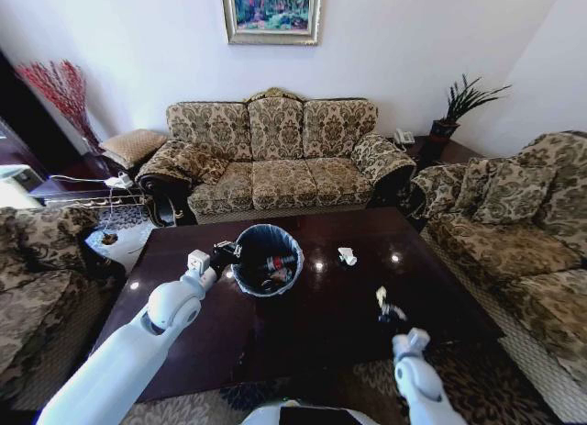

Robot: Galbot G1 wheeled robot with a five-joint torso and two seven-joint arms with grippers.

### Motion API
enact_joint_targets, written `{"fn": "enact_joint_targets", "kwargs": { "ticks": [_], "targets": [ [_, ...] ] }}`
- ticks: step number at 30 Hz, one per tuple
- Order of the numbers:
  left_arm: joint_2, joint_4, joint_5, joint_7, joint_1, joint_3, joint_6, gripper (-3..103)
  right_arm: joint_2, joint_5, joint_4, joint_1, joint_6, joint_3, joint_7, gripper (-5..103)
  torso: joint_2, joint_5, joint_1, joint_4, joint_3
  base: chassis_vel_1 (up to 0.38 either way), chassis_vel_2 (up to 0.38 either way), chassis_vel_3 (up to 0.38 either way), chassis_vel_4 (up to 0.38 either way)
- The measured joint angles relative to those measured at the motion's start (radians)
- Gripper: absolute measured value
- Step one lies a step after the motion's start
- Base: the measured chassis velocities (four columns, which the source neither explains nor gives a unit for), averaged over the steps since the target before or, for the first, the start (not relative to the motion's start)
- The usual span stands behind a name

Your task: Move to the front of the table and place the trash on the table into the trash bin.

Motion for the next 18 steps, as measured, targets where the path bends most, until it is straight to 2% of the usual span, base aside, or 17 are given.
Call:
{"fn": "enact_joint_targets", "kwargs": {
  "ticks": [2,3,4,7,8,9,10,12,13,16,17,18],
  "targets": [
    [0.005,0.012,-0.01,0.001,-0.018,0.009,0.003,2,-0.112,0.06,0.128,0.019,-0.059,-0.018,-0.022,0,0.0,0.0002,0.0,-0.0002,0.0,0.0,0.0,0.0,0.0],
    [0.009,0.023,-0.016,0.0,-0.032,0.015,0.004,2,-0.192,0.12,0.197,0.059,-0.102,-0.03,-0.022,0,0.0,0.0003,0.0,0.0001,0.0,0.0,0.0,0.0,0.0],
    [0.009,0.023,-0.016,0.0,-0.032,0.015,0.004,2,-0.192,0.12,0.197,0.059,-0.102,-0.03,-0.022,0,0.0,0.0003,0.0,0.0001,0.0,0.0,0.0,0.0,0.0],
    [0.005,0.048,-0.023,0.013,-0.074,0.033,0.009,2,-0.38,0.293,0.304,0.187,-0.179,-0.074,0.019,0,0.0,0.0003,0.0,0.001,0.0,0.0,0.0,0.0,0.0],
    [0.001,0.058,-0.024,0.016,-0.091,0.041,0.01,2,-0.427,0.339,0.327,0.236,-0.193,-0.098,0.035,0,0.0,-0.0001,0.0,0.0003,0.0,0.0,0.0,0.0,0.0],
    [0.001,0.058,-0.024,0.016,-0.091,0.041,0.01,2,-0.427,0.339,0.327,0.236,-0.193,-0.098,0.035,0,0.0,-0.0001,0.0,0.0003,0.0,0.0,0.0,0.0,0.0],
    [-0.002,0.07,-0.025,0.019,-0.111,0.051,0.011,2,-0.477,0.389,0.354,0.307,-0.206,-0.155,0.046,0,0.0,-0.0002,0.0,-0.0003,0.0,0.0,0.0,0.0,0.0],
    [-0.006,0.089,-0.026,0.022,-0.136,0.071,0.012,2,-0.521,0.461,0.384,0.43,-0.241,-0.263,0.046,0,0.0,0.0004,0.0,-0.0002,0.0,0.0,0.0,0.0,0.0],
    [-0.006,0.089,-0.026,0.022,-0.136,0.071,0.012,2,-0.521,0.461,0.384,0.43,-0.241,-0.263,0.046,0,0.0,0.0004,0.0,-0.0002,0.0,0.0,0.0,0.0,0.0],
    [-0.013,0.12,-0.026,0.025,-0.18,0.107,0.017,2,-0.55,0.561,0.398,0.644,-0.267,-0.492,0.051,0,0.0,0.0002,0.0,0.0004,0.0,0.0,0.0,0.0,0.0],
    [-0.013,0.12,-0.026,0.025,-0.18,0.107,0.017,2,-0.55,0.561,0.398,0.644,-0.267,-0.492,0.051,0,0.0,0.0002,0.0,0.0004,0.0,0.0,0.0,0.0,0.0],
    [-0.016,0.129,-0.026,0.025,-0.194,0.12,0.017,2,-0.547,0.579,0.392,0.718,-0.273,-0.569,0.059,0,0.0,-0.0002,0.0,0.0004,0.0,0.0,0.0,0.0,0.0]
  ]
}}
